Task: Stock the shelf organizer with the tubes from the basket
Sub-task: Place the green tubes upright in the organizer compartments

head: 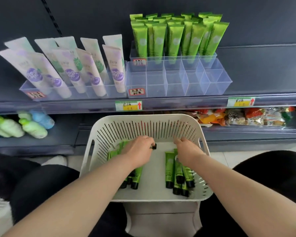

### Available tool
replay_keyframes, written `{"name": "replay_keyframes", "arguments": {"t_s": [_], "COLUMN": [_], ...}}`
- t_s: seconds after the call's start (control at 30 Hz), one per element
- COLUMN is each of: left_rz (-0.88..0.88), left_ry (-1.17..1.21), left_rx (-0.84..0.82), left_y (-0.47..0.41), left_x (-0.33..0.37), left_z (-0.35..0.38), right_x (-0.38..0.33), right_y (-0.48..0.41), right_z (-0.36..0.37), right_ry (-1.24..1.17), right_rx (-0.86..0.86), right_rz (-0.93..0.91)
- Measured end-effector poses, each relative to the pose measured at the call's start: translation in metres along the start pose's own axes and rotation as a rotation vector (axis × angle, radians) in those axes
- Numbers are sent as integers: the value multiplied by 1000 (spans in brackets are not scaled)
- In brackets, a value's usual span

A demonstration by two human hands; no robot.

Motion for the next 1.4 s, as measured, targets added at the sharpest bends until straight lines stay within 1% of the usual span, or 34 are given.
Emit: {"name": "replay_keyframes", "arguments": {"t_s": [0.1, 0.17, 0.3, 0.43, 0.57, 0.7, 0.8, 0.87, 0.93, 1.0, 1.13, 1.2, 1.3, 1.4], "left_rz": [-31, -42, -40, -48, -61, -86, -163, -163, -156, -156, -112, -80, -55, -92], "left_ry": [63, 84, 103, 109, 106, 112, 164, 194, 209, 212, 147, 89, 62, 9], "left_rx": [-36, -50, -64, -75, -88, -140, -195, -237, -265, -286, -369, -405, -436, -460], "left_y": [-4, -7, -13, -19, -21, -28, -40, -47, -53, -58, -70, -78, -91, -99], "left_x": [-10, -14, -21, -26, -31, -31, -30, -28, -23, -19, -6, 2, 12, 16], "left_z": [15, 22, 30, 35, 42, 50, 59, 66, 72, 76, 83, 86, 94, 103], "right_x": [4, 4, 2, -3, -14, -21, -15, -8, -2, 3, 9, 10, 16, 19], "right_y": [-13, -21, -35, -42, -36, -19, -2, 12, 23, 28, 19, 12, 8, 10], "right_z": [19, 29, 36, 32, 25, 1, -34, -54, -63, -63, -63, -64, -61, -56], "right_ry": [55, 82, 99, 80, -38, -134, -127, -161, -145, -79, 25, 30, 24, 36], "right_rx": [-101, -129, -161, -131, -107, -79, 28, 78, 95, 113, 94, 75, 86, 106], "right_rz": [68, 117, 167, 183, 120, 21, -90, -157, -211, -240, -206, -215, -229, -266]}}
Point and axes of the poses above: each hand's wrist, its own y-axis away from the middle knuckle, its own z-axis out of the palm, x = y × z, the point moved 3 cm from there along -y, towards the middle knuckle, and after that the axes turned 9 degrees about -x, right-handed, at the moved point
